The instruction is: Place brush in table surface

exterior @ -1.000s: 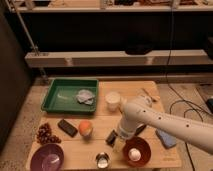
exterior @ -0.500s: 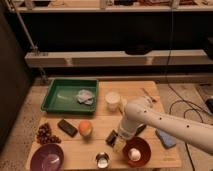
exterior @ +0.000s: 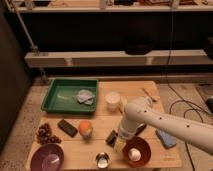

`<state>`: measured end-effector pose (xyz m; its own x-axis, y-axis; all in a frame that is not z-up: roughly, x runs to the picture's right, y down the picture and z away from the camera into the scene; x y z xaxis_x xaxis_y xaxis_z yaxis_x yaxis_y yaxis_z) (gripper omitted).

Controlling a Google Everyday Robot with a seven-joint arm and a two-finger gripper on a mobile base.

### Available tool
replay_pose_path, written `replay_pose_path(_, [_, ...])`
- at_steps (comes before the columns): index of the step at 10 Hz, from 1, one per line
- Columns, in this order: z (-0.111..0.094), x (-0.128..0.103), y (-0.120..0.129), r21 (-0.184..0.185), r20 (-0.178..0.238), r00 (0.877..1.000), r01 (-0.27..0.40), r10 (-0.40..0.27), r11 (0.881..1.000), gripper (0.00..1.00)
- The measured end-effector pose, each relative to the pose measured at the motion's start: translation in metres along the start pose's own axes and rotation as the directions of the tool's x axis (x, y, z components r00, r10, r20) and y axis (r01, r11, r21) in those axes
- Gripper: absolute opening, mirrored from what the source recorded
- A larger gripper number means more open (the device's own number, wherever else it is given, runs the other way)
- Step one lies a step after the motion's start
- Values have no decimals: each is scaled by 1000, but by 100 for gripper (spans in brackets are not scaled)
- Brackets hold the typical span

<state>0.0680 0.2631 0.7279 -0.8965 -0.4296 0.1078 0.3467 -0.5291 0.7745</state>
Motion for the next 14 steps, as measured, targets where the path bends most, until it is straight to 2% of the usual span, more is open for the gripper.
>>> replay_pose_path(11, [0, 0, 0, 1, 0, 1000, 0, 0, 1000, 62])
replay_pose_path(13, [-11, 3, -4, 4, 4, 1000, 3, -3, 1000, 62])
replay_pose_path(14, [-25, 7, -7, 3, 1, 1000, 3, -3, 1000, 62])
